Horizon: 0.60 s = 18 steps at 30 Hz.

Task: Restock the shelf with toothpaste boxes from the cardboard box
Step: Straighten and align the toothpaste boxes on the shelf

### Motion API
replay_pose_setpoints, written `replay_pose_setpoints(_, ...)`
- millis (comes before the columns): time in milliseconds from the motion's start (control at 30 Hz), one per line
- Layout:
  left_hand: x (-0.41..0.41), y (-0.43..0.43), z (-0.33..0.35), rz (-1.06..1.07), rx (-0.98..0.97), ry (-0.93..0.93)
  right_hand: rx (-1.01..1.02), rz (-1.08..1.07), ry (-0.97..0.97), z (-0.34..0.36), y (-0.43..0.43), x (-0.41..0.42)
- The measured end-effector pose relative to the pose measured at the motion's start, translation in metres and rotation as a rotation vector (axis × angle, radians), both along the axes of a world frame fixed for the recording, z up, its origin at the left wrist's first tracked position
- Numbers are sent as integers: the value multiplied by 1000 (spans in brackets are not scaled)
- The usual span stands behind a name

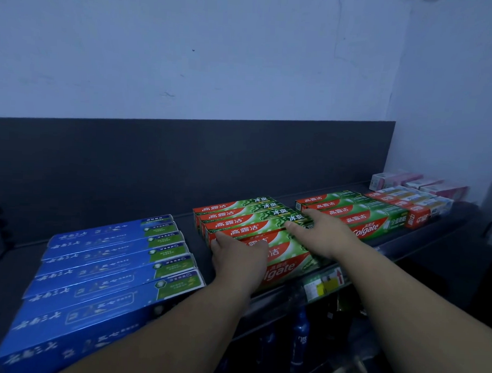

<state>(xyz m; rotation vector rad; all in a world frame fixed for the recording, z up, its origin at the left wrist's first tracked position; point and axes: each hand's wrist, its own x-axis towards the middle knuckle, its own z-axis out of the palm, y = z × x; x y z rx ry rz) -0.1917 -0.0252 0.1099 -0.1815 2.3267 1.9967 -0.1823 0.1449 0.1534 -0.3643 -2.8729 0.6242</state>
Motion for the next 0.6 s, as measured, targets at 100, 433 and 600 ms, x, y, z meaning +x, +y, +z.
replay_pose_setpoints(100, 2, 0, 0, 15, 20, -4, -8, 5, -13, 0, -3, -2)
replay_pose_setpoints(433, 6, 0, -3, 35, 21, 48, 23, 15, -2, -3, -6, -1)
replay_pose_setpoints(600, 10, 0, 0, 17, 12, 43, 35, 3, -3, -7, -6, -1)
